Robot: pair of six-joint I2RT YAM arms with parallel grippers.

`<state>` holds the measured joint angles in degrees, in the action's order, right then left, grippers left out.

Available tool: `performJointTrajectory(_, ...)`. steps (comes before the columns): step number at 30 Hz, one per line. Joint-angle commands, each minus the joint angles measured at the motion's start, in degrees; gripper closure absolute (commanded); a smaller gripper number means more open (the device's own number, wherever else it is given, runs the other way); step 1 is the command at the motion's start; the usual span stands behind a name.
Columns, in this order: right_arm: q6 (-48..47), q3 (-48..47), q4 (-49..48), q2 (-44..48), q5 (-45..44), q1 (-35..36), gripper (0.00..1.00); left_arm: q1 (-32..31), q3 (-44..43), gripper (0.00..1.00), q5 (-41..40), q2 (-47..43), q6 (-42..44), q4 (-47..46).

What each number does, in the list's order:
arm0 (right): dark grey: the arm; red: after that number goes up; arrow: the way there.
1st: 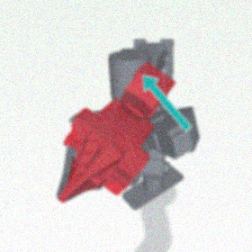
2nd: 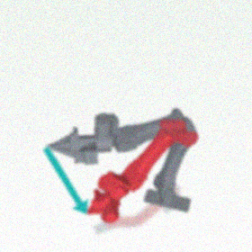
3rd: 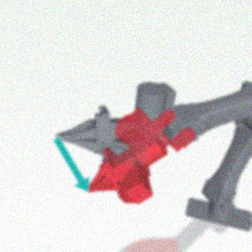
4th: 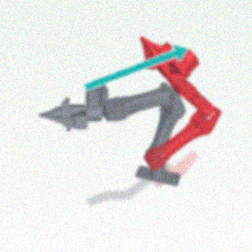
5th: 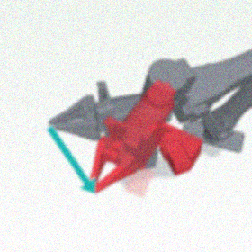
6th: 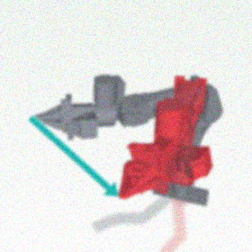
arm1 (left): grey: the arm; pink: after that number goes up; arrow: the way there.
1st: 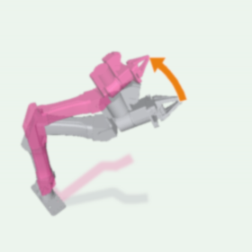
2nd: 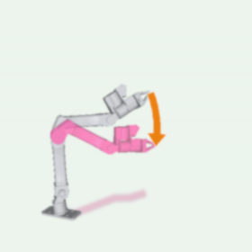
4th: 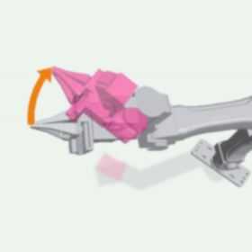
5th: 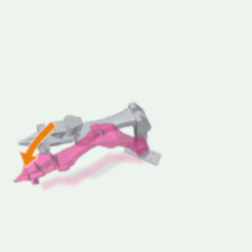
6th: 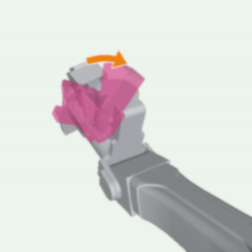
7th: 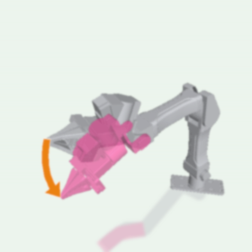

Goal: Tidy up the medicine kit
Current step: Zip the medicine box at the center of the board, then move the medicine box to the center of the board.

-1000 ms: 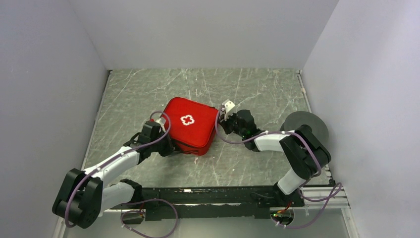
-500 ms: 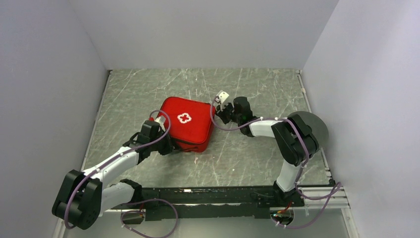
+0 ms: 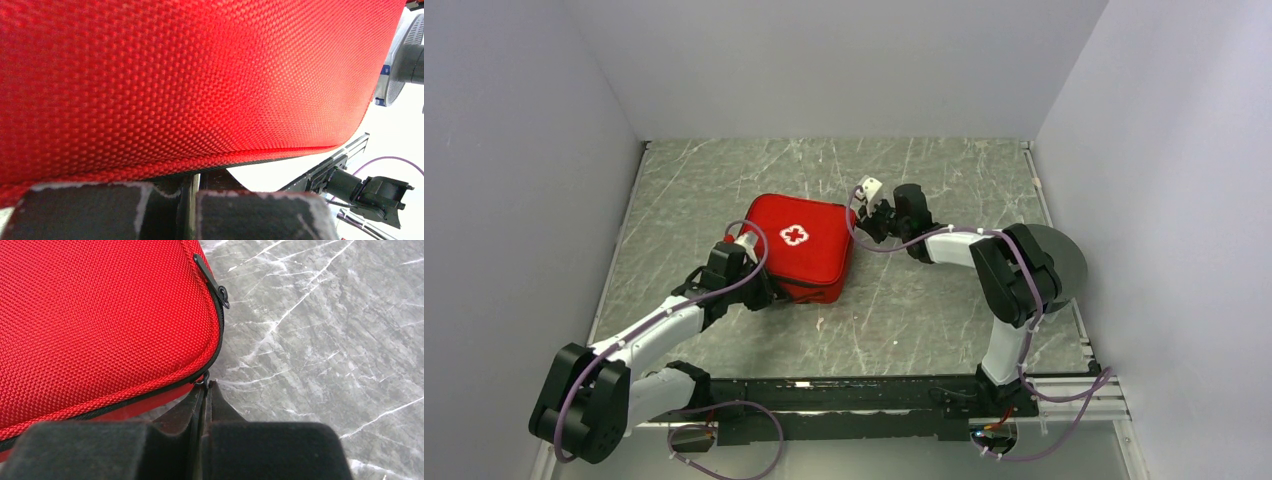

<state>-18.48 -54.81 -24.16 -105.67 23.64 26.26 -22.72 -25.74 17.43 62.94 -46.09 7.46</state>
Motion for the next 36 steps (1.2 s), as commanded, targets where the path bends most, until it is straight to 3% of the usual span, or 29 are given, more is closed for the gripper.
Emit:
performJointTrajectory(1, -0.2, -2.0, -3.3, 2.3, -4.5, -2.7, 0.95, -1.0, 0.6, 1.0, 8.0, -0.1, 5.0, 6.6)
performJointTrajectory(6, 2.1, 2.9, -2.9, 5.2, -4.4, -2.5, 0.67, -1.0, 1.3, 1.0, 8.3, 1.8, 3.4, 3.8)
performJointTrajectory(12, 5.5, 7.6, 1.1, 10.2, -6.5, -2.1, 0.51, -1.0, -0.3, 1.0, 9.2, 5.2, 2.3, 1.4)
performJointTrajectory(20, 16.0, 9.7, 8.3, 18.2, -12.1, -2.0, 0.48, -1.0, -3.8, 1.0, 8.6, 7.0, 0.9, 1.6)
performJointTrajectory(26, 25.6, 16.5, 3.0, 27.8, -10.5, -2.0, 0.43, -1.2, -6.8, 1.0, 9.5, 10.7, -2.3, -2.3)
performJointTrajectory(33, 28.7, 14.0, 13.9, 32.3, -10.4, -2.2, 0.41, -3.1, -14.1, 1.0, 9.7, 18.5, -5.5, -5.7)
performJointTrajectory(36, 30.3, 13.5, 17.7, 35.3, -9.5, -2.2, 0.33, -5.1, -19.3, 1.0, 8.2, 21.6, -5.2, -4.1)
